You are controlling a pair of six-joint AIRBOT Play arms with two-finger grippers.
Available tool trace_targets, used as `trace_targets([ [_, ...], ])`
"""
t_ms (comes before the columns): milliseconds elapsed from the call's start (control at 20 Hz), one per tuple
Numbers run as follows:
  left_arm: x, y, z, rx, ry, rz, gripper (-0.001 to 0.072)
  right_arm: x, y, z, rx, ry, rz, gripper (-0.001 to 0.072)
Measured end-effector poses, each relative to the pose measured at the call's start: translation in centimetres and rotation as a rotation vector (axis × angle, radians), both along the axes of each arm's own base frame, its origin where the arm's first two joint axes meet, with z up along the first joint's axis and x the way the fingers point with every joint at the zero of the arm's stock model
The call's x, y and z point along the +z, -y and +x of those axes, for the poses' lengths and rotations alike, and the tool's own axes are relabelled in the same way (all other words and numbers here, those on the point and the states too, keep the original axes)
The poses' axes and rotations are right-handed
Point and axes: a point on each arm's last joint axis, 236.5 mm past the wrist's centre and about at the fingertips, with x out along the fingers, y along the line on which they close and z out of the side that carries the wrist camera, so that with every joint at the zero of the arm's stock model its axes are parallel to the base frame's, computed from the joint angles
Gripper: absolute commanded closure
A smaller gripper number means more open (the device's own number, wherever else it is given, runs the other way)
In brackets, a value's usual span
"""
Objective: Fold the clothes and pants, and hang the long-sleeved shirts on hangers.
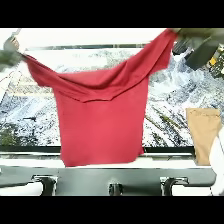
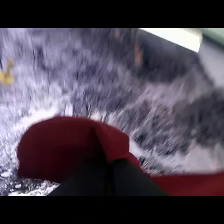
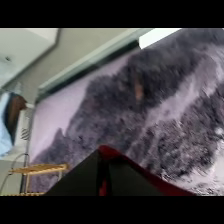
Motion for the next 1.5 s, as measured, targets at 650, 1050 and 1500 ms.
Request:
trace_targets([
  [650,-23.3,5.8,5.8,-0.057,-0.286,-0.035,0.0695,-25.7,-3.4,5.5,0.08,-0.391,0.05,0.0229],
  [1050,-23.0,6.5,4.6,-0.109,-0.344,-0.036,0.0694,-20.3,7.9,-6.0,0.282,-0.498,-0.198,0.0233],
  [1500,-23.3,7.1,2.5,-0.154,-0.428,-0.042,0.0694,-29.9,4.4,-25.6,0.397,-0.796,-0.089,0.0226],
])
